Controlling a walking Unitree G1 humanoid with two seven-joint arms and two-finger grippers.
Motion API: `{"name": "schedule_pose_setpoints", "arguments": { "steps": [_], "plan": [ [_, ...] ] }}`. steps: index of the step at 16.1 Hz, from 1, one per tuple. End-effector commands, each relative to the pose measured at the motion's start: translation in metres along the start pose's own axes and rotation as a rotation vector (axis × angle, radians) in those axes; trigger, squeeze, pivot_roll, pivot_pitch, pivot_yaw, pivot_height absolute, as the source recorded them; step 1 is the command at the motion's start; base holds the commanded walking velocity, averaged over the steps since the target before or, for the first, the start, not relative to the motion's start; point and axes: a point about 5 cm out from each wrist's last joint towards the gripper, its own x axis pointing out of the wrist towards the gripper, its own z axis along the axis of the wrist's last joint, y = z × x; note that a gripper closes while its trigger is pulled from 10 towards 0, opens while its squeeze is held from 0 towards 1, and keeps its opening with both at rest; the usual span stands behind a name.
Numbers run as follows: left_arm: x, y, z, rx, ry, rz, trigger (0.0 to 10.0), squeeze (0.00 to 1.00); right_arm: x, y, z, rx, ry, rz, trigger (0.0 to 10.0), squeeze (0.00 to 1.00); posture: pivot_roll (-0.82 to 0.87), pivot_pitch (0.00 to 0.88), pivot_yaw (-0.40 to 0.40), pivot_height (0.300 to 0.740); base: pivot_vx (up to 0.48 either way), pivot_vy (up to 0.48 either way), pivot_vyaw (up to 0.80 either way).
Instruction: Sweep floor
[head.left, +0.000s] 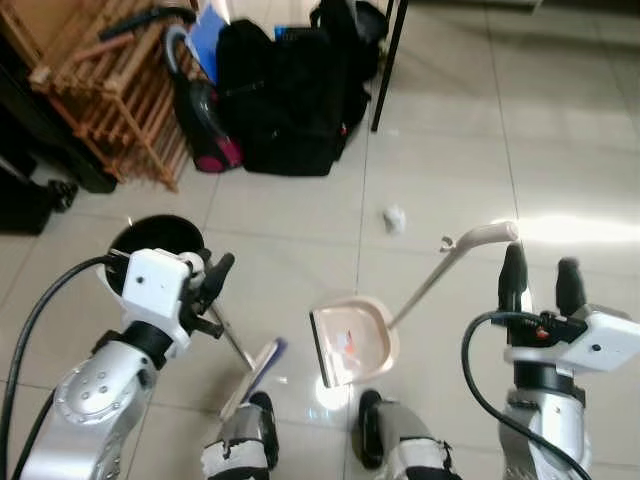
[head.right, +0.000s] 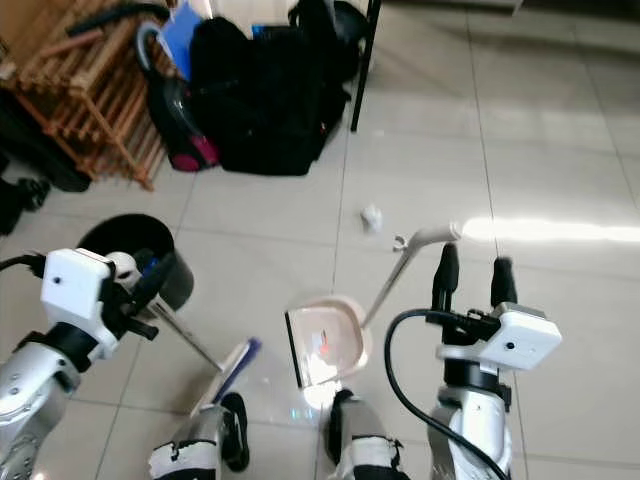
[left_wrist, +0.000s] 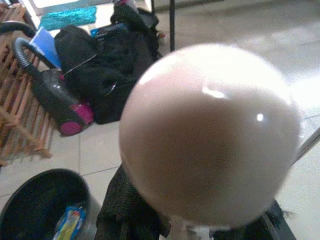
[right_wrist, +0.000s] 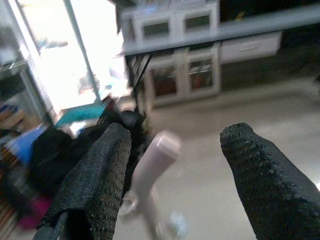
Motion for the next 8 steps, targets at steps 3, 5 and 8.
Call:
{"name": "schedule_pose_setpoints", "arguments": {
  "steps": [3,5,8],
  "plan": [
    [0.006,-0.008,-0.006,0.037,0.012,-0.064,10.0,0.0,-0.011,-0.006,-0.02,-0.058,0.172,0.044,10.0,0.0,-0.04,0.186,0.014,0.74,0.0,0.0,0.0],
    [0.009,-0.009,-0.004,0.036,-0.001,-0.065,10.0,0.0,-0.011,-0.007,-0.024,-0.059,0.204,0.02,10.0,0.0,-0.04,0.189,0.019,0.74,0.0,0.0,0.0],
    [0.013,-0.008,-0.001,0.036,-0.017,-0.079,10.0,0.0,-0.002,-0.001,-0.036,0.006,0.295,0.017,10.0,0.0,-0.04,0.19,0.039,0.74,0.0,0.0,0.0]
  ]
}}
